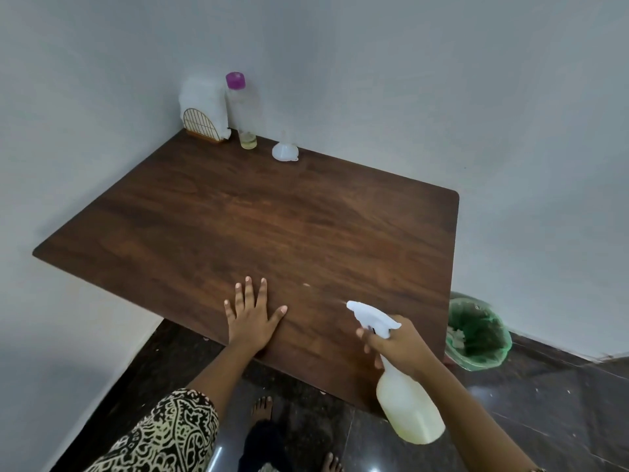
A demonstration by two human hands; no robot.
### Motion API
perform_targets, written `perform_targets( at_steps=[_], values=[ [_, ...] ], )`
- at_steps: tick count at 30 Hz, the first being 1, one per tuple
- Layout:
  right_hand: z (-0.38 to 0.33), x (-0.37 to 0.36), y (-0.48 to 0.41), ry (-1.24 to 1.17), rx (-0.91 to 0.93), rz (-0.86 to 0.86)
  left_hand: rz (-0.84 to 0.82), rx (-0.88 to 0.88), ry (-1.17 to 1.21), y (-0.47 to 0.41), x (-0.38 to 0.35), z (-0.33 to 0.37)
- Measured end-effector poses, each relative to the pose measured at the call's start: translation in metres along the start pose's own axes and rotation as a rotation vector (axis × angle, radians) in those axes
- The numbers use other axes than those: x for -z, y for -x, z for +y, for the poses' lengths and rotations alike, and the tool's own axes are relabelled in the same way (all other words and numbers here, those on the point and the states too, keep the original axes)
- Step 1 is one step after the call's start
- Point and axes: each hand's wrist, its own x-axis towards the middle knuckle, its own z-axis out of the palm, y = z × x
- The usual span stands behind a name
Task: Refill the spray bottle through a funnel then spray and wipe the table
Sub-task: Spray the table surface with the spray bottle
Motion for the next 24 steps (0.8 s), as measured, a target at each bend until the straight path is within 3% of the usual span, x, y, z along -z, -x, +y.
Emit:
perform_targets(
  at_steps=[14,24],
  values=[
    [-0.008,0.004,0.004,-0.115,0.090,0.061,-0.004,-0.005,0.007,-0.002,-0.002,-0.003],
    [-0.006,0.000,0.001,-0.079,0.048,0.144,-0.022,-0.009,0.004,-0.002,-0.002,-0.004]
  ],
)
